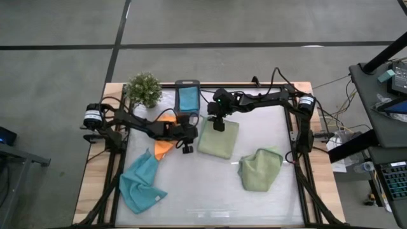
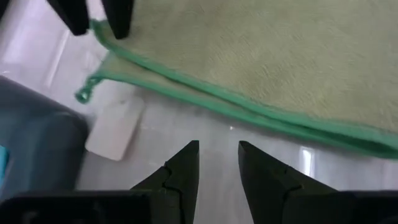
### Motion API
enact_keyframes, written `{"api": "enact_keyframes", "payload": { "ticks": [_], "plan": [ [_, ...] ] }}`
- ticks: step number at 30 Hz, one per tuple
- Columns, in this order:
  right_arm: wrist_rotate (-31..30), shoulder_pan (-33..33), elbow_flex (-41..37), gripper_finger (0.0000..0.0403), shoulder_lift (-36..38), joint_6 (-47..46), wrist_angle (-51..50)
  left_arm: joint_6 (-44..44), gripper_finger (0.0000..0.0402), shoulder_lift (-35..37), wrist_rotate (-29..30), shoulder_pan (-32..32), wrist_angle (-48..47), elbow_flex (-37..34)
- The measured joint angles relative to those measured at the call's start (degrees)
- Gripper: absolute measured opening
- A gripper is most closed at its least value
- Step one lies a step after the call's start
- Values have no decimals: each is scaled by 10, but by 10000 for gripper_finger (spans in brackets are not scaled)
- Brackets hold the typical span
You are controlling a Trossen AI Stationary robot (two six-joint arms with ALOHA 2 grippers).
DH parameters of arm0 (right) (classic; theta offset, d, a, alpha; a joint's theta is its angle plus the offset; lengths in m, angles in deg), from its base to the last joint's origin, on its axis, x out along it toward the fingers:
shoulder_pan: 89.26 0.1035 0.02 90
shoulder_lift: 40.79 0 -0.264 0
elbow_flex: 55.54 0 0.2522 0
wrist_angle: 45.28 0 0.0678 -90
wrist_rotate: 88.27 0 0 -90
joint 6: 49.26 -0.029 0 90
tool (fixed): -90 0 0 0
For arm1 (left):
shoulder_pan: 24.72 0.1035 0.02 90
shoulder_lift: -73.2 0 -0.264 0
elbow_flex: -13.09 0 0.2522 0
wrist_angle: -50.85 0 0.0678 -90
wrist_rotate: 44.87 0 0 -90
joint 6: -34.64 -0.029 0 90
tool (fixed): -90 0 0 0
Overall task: Fold microfiber towels
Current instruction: Fold the top green towel
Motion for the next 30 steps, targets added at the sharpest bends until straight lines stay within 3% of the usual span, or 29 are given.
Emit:
{"api": "enact_keyframes", "payload": {
  "ticks": [5, 13, 30],
  "plan": [
    [0, 0, 0, 110, 4, 10, 2, 0, 97, 0, 0, 11, 23, 0],
    [0, 0, -1, 16, -2, 24, 1, 0, 97, -31, 0, 34, 61, 0],
    [0, 3, -1, 9, 30, 35, 31, -39, 97, -73, -13, 49, 139, 3]
  ]
}}
